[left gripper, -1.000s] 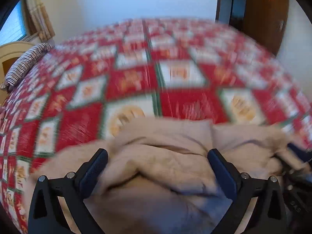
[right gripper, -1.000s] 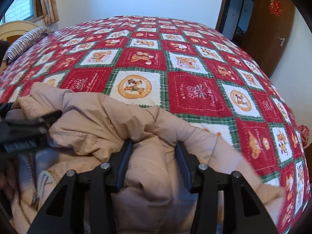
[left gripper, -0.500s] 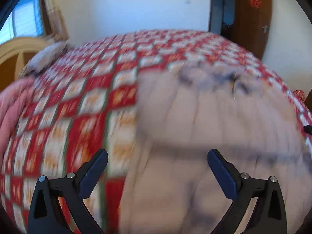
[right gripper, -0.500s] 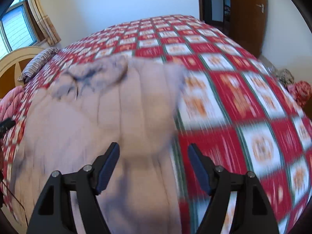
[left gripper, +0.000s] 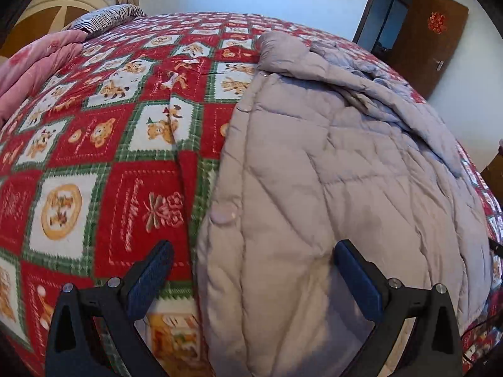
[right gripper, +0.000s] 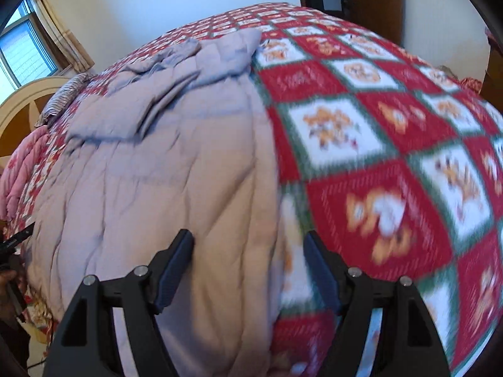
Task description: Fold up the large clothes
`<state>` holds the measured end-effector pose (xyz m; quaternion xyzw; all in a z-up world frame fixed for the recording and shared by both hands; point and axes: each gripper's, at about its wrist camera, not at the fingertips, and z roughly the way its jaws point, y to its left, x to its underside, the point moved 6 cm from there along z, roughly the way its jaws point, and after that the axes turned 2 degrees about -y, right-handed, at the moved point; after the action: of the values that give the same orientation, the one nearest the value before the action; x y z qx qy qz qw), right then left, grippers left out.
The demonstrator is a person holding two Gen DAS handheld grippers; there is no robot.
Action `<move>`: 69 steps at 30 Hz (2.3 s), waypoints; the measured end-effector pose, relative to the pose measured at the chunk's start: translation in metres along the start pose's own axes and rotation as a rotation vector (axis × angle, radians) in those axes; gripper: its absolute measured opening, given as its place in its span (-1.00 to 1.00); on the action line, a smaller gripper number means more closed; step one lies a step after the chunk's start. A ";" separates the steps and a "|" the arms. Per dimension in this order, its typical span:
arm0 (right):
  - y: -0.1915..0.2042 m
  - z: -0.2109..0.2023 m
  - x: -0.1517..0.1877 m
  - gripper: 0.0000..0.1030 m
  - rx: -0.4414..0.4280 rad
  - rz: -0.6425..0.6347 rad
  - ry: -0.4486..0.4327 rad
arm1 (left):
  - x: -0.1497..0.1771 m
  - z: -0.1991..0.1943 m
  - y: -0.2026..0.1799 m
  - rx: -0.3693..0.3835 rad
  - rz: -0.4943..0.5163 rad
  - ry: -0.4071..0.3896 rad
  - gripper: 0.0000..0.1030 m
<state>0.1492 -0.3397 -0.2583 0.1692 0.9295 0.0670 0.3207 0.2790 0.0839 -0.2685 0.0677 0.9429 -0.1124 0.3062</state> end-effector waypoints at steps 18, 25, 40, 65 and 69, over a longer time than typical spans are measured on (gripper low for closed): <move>0.022 -0.038 0.054 -0.74 -0.235 0.041 -0.086 | 0.013 -0.070 -0.023 0.013 0.124 -0.121 -0.82; 0.017 -0.074 0.048 -0.76 -0.288 0.059 -0.148 | 0.023 -0.123 -0.034 0.205 0.063 -0.181 -0.86; 0.018 -0.181 -0.033 -0.78 -0.402 0.043 -0.373 | -0.048 -0.185 -0.054 0.307 0.107 -0.383 -0.87; 0.013 0.066 -0.253 -0.64 -0.181 0.133 -0.264 | -0.230 -0.004 -0.008 0.015 -0.137 -0.354 0.98; 0.009 0.091 -0.270 -0.34 -0.195 0.198 -0.238 | -0.226 -0.010 -0.032 -0.071 -0.070 -0.405 0.98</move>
<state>0.4066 -0.4263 -0.1727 0.2348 0.8529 0.1676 0.4351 0.4488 0.0421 -0.1214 0.0001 0.8672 -0.1012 0.4875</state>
